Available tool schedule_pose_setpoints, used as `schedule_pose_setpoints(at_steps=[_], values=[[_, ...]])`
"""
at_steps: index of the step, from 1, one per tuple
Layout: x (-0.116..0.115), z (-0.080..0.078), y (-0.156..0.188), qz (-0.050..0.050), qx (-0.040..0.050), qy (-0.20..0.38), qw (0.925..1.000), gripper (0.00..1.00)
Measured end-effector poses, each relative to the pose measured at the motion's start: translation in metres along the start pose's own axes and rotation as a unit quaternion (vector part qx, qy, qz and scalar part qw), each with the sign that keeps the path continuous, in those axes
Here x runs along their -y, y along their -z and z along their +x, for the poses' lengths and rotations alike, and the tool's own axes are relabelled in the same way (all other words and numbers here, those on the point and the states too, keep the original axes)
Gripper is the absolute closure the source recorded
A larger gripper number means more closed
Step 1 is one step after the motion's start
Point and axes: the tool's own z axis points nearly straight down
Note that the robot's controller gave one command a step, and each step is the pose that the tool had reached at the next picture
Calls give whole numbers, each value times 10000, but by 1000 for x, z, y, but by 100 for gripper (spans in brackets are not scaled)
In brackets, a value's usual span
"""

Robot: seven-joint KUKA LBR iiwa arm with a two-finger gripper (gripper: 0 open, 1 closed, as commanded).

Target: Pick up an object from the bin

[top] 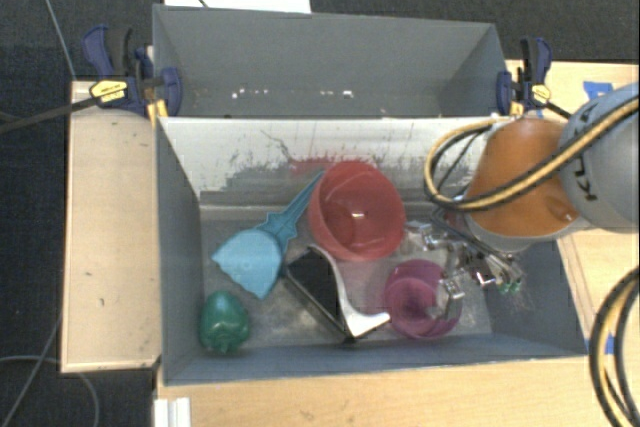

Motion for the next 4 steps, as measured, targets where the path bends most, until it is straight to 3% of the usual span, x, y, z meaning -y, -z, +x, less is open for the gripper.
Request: schedule_pose_setpoints(at_steps=[1, 2, 3, 4], values=[[-12, 11, 71, 21, 23, 1130, 9936, 0], [-87, -9, 13, -35, -35, 432, 9991, 0], [-50, 16, -16, 37, 50, 1096, 9940, 0], [-177, -48, -15, -22, 14, 2869, 9579, 100]])
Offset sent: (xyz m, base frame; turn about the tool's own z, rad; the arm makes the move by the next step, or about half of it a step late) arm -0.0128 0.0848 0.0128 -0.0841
